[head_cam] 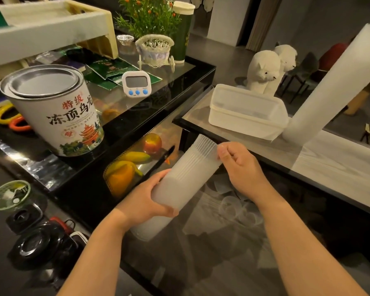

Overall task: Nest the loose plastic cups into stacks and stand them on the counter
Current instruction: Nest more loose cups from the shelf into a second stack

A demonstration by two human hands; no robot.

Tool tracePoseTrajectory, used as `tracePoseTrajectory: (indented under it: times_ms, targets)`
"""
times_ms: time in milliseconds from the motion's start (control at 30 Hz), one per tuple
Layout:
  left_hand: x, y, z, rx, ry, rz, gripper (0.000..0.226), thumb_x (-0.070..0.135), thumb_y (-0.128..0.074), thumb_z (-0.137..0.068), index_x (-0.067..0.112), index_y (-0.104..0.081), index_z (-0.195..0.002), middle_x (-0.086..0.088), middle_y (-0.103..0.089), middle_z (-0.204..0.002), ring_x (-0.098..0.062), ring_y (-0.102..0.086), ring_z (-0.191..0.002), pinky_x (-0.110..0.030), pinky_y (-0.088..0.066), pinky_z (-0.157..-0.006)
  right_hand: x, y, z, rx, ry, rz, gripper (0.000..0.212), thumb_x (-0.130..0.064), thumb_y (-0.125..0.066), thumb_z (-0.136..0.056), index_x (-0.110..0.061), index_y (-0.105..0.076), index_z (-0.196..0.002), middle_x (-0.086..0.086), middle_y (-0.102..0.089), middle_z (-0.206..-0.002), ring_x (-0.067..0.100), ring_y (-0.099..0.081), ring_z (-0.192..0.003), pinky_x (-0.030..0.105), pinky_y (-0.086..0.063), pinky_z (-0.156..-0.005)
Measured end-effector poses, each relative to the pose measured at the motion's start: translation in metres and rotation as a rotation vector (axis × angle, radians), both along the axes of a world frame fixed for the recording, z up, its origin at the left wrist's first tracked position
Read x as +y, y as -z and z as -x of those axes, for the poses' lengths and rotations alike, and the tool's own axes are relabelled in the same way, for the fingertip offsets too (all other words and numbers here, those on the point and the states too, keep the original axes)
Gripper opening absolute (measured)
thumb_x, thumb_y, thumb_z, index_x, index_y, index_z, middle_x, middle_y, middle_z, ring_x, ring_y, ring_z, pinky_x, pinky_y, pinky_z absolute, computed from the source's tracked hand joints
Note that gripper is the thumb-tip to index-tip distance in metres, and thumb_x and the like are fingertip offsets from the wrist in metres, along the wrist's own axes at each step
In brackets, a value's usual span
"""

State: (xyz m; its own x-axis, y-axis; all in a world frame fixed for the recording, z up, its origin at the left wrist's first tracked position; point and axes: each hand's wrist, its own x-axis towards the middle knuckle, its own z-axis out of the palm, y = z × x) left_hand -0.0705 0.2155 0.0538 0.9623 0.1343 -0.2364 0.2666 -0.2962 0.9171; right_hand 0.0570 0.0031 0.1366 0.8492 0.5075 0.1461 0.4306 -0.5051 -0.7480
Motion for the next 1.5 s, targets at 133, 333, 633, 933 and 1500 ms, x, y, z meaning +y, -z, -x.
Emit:
tracePoseTrajectory:
  times_ms: [133, 333, 633, 933, 1500]
  targets:
    - [0.003, 0.0, 0.003, -0.01, -0.035, 0.052, 0.086, 0.02, -0.094, -0.064, 0.058, -0.043, -0.122, 0.019, -0.053, -0.127, -0.014, -0.056, -0.117, -0.042, -0.057, -0.095, 0.009, 0.004, 0.008, 0.069, -0.143, -0.033, 0.033, -0.036, -0.041, -0.103, -0.043, -0.052, -0.134, -0.021, -0.052, -0.134, -0.012, -0.044, -0.121, 0.017, -0.039, -0.1]
    - [0.016, 0.002, 0.009, -0.002, -0.116, 0.078, 0.102, 0.054, -0.09, -0.036, 0.063, -0.037, -0.122, 0.009, -0.049, -0.138, -0.021, -0.053, -0.125, -0.051, -0.053, -0.1, 0.021, 0.005, 0.011, 0.129, -0.303, 0.035, 0.042, -0.054, -0.04, -0.098, -0.069, -0.027, -0.135, -0.025, -0.04, -0.148, -0.006, -0.041, -0.13, 0.027, -0.04, -0.104]
    - [0.037, 0.004, 0.023, -0.015, -0.241, 0.138, 0.105, 0.056, -0.093, -0.032, 0.073, -0.037, -0.119, 0.012, -0.049, -0.14, -0.018, -0.054, -0.125, -0.051, -0.052, -0.101, 0.07, 0.103, 0.039, -0.012, -0.259, 0.639, 0.042, -0.029, -0.048, -0.099, -0.029, -0.045, -0.141, 0.006, -0.04, -0.145, 0.026, -0.052, -0.123, 0.037, -0.048, -0.099]
    - [0.039, 0.012, 0.032, -0.032, -0.24, 0.157, 0.112, 0.058, -0.094, -0.031, 0.064, -0.041, -0.128, 0.012, -0.054, -0.138, -0.014, -0.056, -0.123, -0.044, -0.052, -0.099, 0.094, 0.189, 0.065, 0.1, -0.588, 1.227, 0.074, -0.044, -0.039, -0.101, -0.019, 0.002, -0.157, 0.008, 0.017, -0.163, 0.035, 0.006, -0.15, 0.053, -0.004, -0.121]
    - [0.038, 0.013, 0.025, 0.074, -0.101, 0.084, 0.118, 0.067, -0.092, -0.03, 0.064, -0.034, -0.133, 0.017, -0.048, -0.137, -0.014, -0.051, -0.125, -0.051, -0.05, -0.103, 0.034, 0.142, 0.019, 0.402, -0.007, 0.467, 0.018, -0.028, -0.058, -0.097, -0.015, -0.066, -0.106, 0.003, -0.065, -0.107, 0.022, -0.062, -0.107, 0.018, -0.043, -0.074]
